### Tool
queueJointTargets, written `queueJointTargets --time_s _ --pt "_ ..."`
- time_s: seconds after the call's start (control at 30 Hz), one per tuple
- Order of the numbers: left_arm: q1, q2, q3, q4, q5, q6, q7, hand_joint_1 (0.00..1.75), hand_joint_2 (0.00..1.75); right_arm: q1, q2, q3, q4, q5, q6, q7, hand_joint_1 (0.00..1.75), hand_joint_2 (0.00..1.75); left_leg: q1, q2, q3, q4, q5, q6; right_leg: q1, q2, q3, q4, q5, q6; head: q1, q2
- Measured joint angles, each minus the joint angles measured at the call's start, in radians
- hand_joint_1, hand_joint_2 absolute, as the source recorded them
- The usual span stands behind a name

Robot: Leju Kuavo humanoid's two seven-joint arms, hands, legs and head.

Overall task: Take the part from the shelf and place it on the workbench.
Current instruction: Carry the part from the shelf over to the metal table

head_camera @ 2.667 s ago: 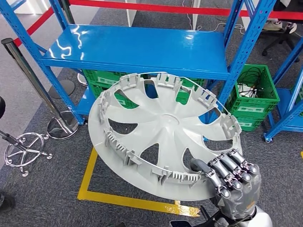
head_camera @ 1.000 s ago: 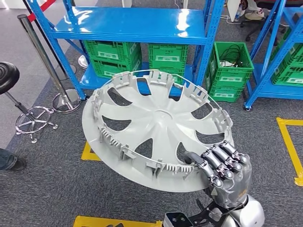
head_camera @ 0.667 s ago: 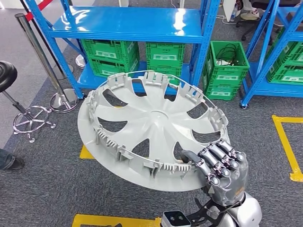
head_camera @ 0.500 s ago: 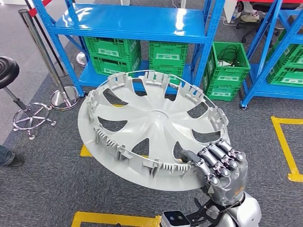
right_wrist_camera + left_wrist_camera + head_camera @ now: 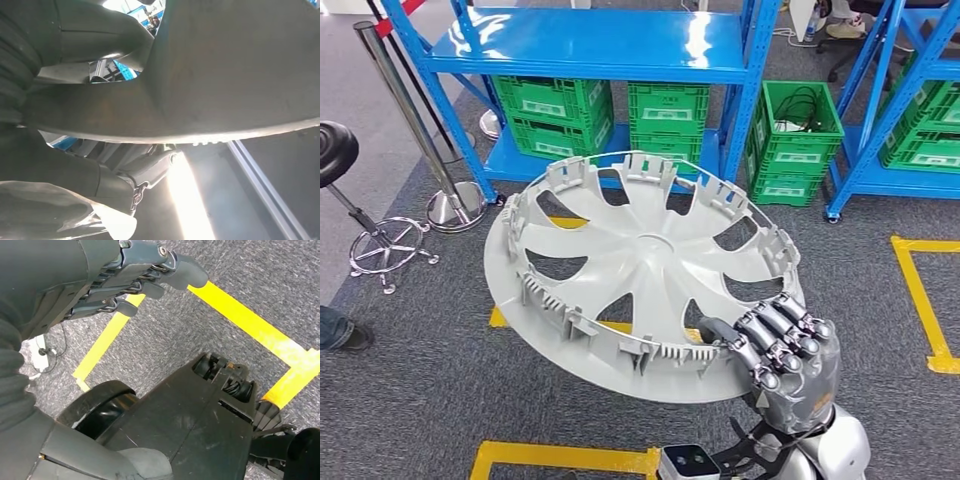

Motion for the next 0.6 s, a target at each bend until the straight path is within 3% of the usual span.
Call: queueJointTargets --time_s 0.03,0.13,0.17,0.2,0.23,0.3,0.37,0.5,0.6 --pt "0.000 0.000 0.000 0.000 0.000 0.000 0.000 0.00 1.75 -0.001 0.000 0.000 0.000 0.000 0.000 0.000 1.75 1.75 0.002 -0.001 -0.014 0.036 -0.026 -0.006 -0.002 -0.001 -0.002 -0.002 0.003 -0.006 -0.003 0.000" --pt "0.002 0.002 0.000 0.000 0.001 0.000 0.000 0.00 1.75 -0.001 0.000 0.000 0.001 -0.002 0.000 0.000 1.75 1.75 0.009 -0.001 -0.091 0.230 -0.126 -0.021 -0.002 -0.004 -0.011 -0.001 0.009 -0.015 -0.009 0.000" --pt "0.004 0.002 0.000 0.000 0.002 0.000 0.000 0.00 1.75 -0.001 0.000 0.000 0.003 -0.003 0.000 0.000 1.75 1.75 0.011 -0.001 -0.103 0.267 -0.136 -0.022 -0.002 -0.004 -0.013 -0.001 0.011 -0.016 -0.009 0.000" --pt "0.005 0.002 0.000 0.000 0.002 0.000 0.000 0.00 1.75 0.000 0.000 0.000 0.004 -0.004 0.000 0.000 1.75 1.75 0.012 -0.001 -0.097 0.264 -0.125 -0.022 -0.001 -0.003 -0.015 -0.001 0.012 -0.016 -0.009 0.000" --pt "0.006 0.002 0.000 0.000 0.003 0.000 0.000 0.00 1.75 0.000 0.000 0.000 0.005 -0.005 0.000 0.000 1.75 1.75 0.013 -0.001 -0.072 0.221 -0.097 -0.020 -0.001 -0.003 -0.015 -0.001 0.013 -0.015 -0.009 0.000" --pt "0.005 0.003 0.000 0.000 0.004 0.001 -0.001 0.00 1.75 0.000 0.000 0.000 0.006 -0.006 0.000 0.000 1.75 1.75 0.011 -0.001 0.003 0.080 -0.035 -0.013 0.000 -0.002 -0.015 0.000 0.015 -0.012 -0.009 0.000" --pt "0.005 0.003 0.000 0.000 0.005 0.002 -0.002 0.00 1.75 0.000 0.000 0.001 0.006 -0.007 0.000 0.000 1.75 1.75 0.009 -0.002 0.044 -0.015 -0.012 -0.007 0.004 -0.002 -0.022 0.004 0.016 -0.007 -0.008 0.000" --pt "0.011 0.004 0.000 0.000 0.005 0.002 -0.003 0.00 1.75 0.001 0.000 0.000 0.010 -0.010 0.000 0.000 1.75 1.75 0.006 -0.003 0.039 -0.030 -0.012 -0.008 0.004 -0.003 -0.033 0.006 0.021 -0.010 -0.007 0.000" --pt "0.011 0.004 0.000 0.000 0.005 -0.001 -0.004 0.00 1.75 0.001 0.000 0.000 0.013 -0.011 0.000 0.000 1.75 1.75 0.003 -0.003 0.037 -0.030 -0.010 -0.002 0.001 -0.003 -0.033 0.000 0.027 -0.001 -0.007 0.000"
